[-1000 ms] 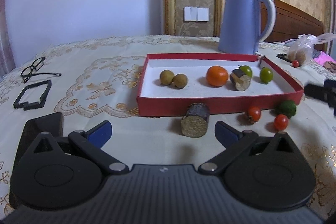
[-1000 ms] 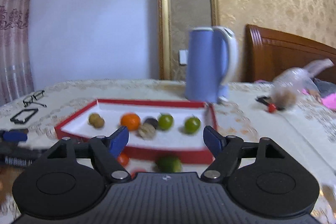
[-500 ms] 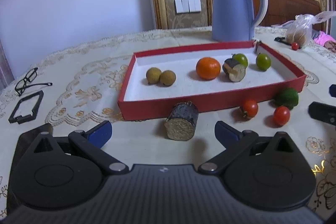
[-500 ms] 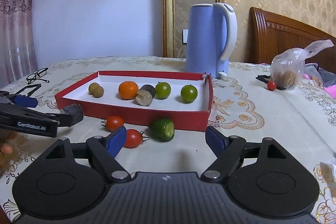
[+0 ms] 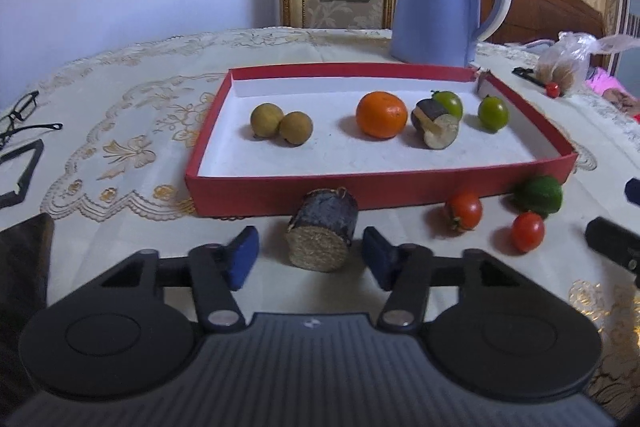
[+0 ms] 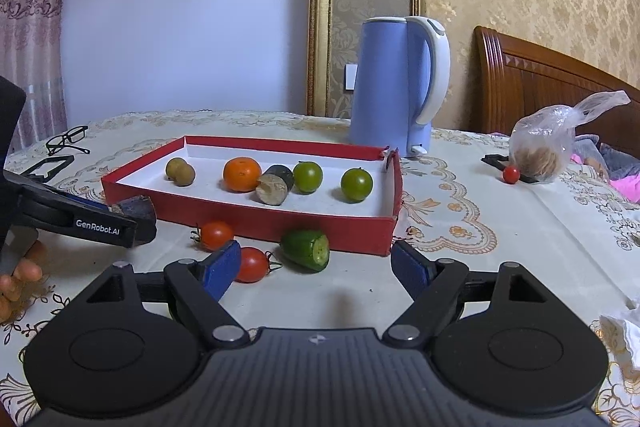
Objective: Organize fruits
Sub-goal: 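Grasp the cut sugarcane piece with the left gripper while the right gripper grasps a red tomato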
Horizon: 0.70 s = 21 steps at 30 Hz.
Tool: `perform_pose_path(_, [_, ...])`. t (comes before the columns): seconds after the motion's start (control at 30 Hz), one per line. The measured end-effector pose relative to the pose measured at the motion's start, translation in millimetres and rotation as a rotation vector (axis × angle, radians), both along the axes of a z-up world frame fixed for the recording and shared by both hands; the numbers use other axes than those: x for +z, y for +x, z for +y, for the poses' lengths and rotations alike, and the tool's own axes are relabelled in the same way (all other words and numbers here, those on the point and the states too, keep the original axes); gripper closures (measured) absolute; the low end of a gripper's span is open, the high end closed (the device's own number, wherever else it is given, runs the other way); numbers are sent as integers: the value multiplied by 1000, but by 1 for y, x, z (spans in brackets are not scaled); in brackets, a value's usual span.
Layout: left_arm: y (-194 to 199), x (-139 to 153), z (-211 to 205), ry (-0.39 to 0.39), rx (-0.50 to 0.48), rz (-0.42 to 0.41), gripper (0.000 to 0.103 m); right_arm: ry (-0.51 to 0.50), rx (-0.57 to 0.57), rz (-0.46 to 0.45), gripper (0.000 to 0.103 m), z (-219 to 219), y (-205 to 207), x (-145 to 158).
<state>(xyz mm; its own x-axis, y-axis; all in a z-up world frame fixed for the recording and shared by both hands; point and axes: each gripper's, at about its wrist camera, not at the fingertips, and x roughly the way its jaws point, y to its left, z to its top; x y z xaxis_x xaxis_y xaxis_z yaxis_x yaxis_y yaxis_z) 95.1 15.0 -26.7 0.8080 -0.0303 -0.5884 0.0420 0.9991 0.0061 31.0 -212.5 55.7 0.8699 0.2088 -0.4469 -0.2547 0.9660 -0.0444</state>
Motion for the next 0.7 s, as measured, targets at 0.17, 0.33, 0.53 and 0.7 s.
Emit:
perform_pose_path(0.17, [1, 2, 1, -27, -12, 6, 70, -9, 2, 0, 21, 1, 0, -1])
perform_pose_path(0.33, [-6, 6, 7, -66, -11, -7, 70, -16, -2, 0, 21, 0, 0, -1])
perform_pose_path(0.53, [-19, 18, 5, -6, 19, -75, 70, -27, 112, 44, 45, 18, 2, -1])
perform_pose_path(0.7, [-22, 20, 7, -14, 16, -80, 70, -48, 158, 92, 53, 35, 15, -8])
